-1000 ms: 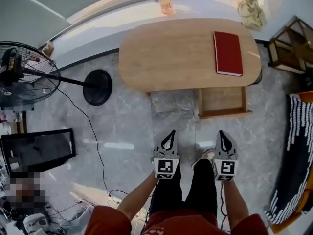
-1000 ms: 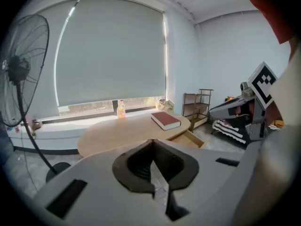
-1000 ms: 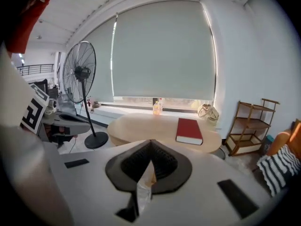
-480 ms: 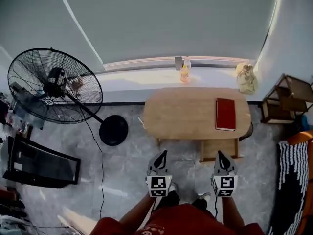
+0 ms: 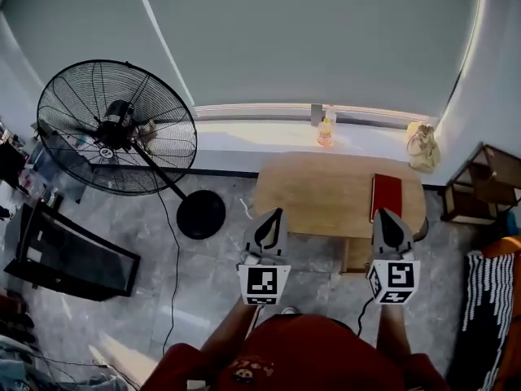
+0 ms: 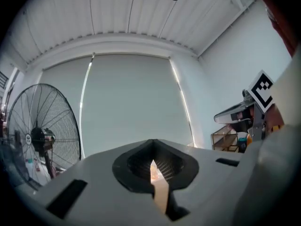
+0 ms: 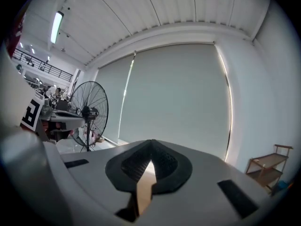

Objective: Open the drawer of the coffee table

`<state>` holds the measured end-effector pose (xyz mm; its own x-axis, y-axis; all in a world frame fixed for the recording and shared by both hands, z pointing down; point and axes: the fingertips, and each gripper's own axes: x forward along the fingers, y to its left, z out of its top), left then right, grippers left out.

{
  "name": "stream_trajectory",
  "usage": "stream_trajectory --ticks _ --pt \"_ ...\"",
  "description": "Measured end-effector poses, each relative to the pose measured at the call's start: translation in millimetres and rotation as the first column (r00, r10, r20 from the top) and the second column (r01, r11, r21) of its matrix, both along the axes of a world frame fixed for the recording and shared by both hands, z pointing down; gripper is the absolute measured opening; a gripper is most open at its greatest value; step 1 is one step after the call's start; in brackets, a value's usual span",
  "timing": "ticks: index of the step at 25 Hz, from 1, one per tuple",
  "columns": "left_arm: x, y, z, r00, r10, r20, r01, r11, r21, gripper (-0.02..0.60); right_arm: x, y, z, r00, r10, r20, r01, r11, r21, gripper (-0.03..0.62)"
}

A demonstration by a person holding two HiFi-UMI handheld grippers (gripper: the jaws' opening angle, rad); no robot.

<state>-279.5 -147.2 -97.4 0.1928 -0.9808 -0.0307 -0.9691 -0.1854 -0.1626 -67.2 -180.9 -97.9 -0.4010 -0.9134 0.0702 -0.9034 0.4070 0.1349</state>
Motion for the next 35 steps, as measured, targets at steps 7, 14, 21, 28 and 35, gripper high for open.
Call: stream_trajectory --ticks 7,14,21,28,35 --pt "-22.9 15.7 -57.8 1.0 -0.012 -0.001 0.012 0.976 0.216 0.006 -12.2 2.6 -48.1 1.0 -0.01 0.022 0.006 0.982 0.187 -0.003" --pt "-41.5 14.2 -49.3 0.998 -0.057 -0.014 0.059 0.977 0.206 0.006 -16.2 -1.6 -37.3 1.0 -0.014 0.026 0.01 0.986 0.166 -0.003" --pt "-44.9 10.8 -44.9 0.998 -0.054 -0.029 0.059 0.979 0.196 0.006 -14.3 -5.4 -33.8 1.0 -0.005 0.018 0.002 0.988 0.151 -0.003" --pt "-41.7 12.3 -44.2 0.999 -0.051 -0.019 0.054 0.977 0.204 0.006 -15.3 -6.4 -32.7 1.0 -0.01 0.024 0.006 0.988 0.152 -0.003" --pt "-40.0 11.9 -37.2 0.999 -0.035 -0.012 0.036 0.982 0.183 0.006 -18.2 -5.7 -30.9 0.999 -0.016 0.036 0.011 0.988 0.151 -0.003"
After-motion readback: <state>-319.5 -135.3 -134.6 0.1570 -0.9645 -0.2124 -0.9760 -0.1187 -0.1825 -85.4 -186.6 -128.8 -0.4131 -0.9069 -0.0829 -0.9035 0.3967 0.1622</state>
